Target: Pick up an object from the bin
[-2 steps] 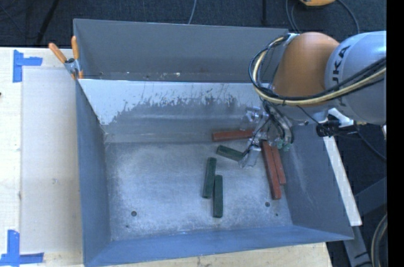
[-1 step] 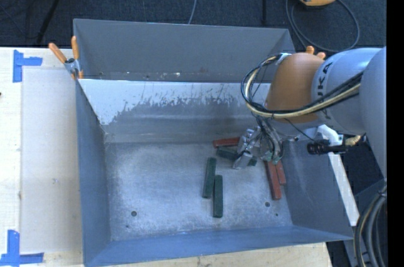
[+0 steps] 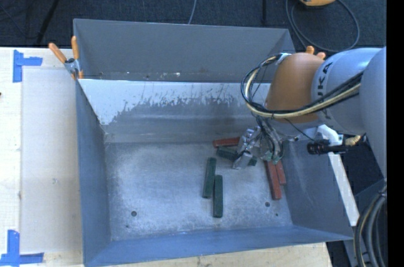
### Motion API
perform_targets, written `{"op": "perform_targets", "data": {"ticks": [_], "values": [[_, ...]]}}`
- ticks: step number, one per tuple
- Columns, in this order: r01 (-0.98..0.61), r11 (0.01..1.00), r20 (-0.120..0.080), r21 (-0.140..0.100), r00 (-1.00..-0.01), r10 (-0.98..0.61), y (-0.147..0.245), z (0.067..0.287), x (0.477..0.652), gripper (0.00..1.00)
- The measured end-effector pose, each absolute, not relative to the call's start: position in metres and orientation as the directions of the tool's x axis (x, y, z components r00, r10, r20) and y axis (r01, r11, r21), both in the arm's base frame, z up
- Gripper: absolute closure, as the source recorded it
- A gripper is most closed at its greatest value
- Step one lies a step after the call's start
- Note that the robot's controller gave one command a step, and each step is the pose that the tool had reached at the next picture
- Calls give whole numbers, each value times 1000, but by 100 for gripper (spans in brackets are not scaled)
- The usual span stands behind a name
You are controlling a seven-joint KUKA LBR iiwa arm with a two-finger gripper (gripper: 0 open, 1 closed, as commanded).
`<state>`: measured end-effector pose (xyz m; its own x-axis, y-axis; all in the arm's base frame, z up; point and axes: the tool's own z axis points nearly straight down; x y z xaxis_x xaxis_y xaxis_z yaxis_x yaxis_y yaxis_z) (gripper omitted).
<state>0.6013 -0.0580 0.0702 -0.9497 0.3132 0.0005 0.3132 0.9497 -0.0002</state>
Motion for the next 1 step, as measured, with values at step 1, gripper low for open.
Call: {"op": "perform_targets", "data": {"ticks": [1], "values": [[320, 947, 3, 0, -947, 320, -53, 107, 605, 100]]}}
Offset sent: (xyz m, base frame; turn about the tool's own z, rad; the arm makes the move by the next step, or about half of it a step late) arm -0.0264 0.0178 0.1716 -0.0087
